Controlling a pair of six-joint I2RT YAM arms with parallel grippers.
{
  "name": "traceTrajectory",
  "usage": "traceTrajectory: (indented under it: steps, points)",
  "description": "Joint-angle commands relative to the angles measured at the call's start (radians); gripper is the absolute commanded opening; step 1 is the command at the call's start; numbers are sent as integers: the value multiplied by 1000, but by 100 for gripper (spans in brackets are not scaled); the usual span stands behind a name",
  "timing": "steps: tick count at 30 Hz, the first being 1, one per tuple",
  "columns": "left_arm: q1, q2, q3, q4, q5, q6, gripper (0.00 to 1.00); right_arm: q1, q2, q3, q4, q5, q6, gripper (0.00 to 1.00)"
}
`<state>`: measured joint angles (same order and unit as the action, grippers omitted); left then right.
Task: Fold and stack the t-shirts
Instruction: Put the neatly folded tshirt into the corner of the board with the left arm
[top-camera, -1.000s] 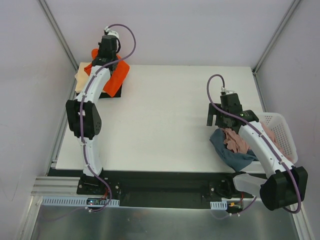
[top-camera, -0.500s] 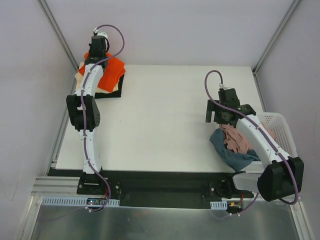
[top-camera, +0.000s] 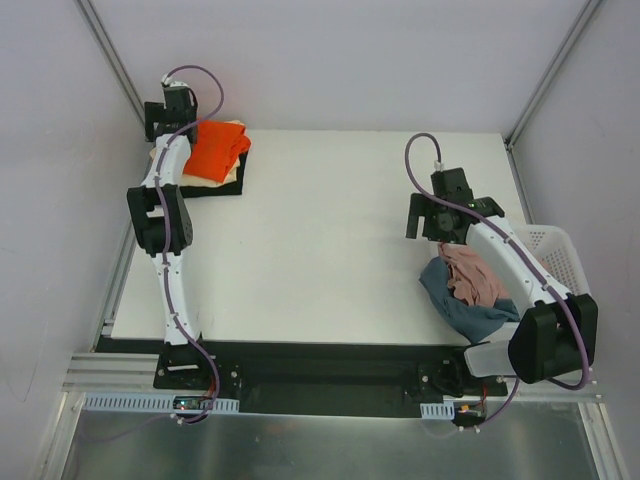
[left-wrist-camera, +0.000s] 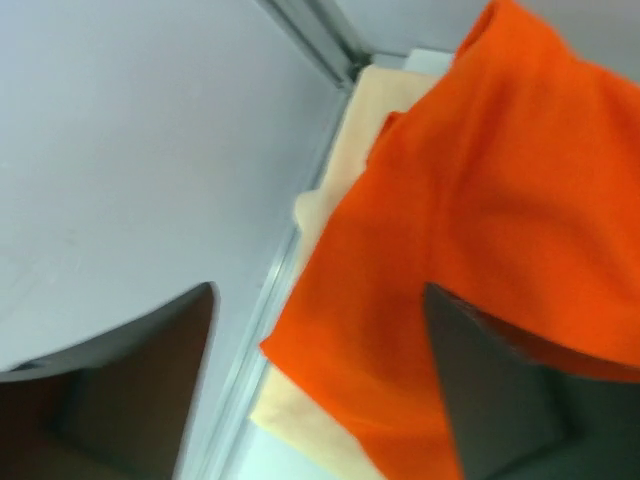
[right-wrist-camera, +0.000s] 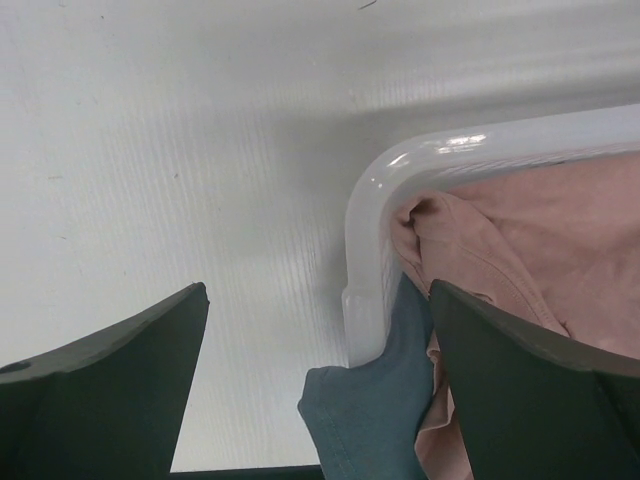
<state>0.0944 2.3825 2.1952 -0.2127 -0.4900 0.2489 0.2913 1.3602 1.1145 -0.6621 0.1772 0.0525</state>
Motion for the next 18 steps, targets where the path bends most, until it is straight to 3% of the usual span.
traceTrajectory:
  steps: [1,6,13,18]
  points:
    - [-2,-58,12,29,-48,-25,99,-4,10,62,-22,-13,23,97]
    - [-4,-250,-135,7,65,-169,99,-4,-27,54,-10,-1,26,97]
    - [-25,-557,-473,-17,275,-430,99,-6,-159,-33,59,-16,24,97]
    - [-120,-864,-756,-20,268,-586,99,-4,-292,-174,189,-48,12,97]
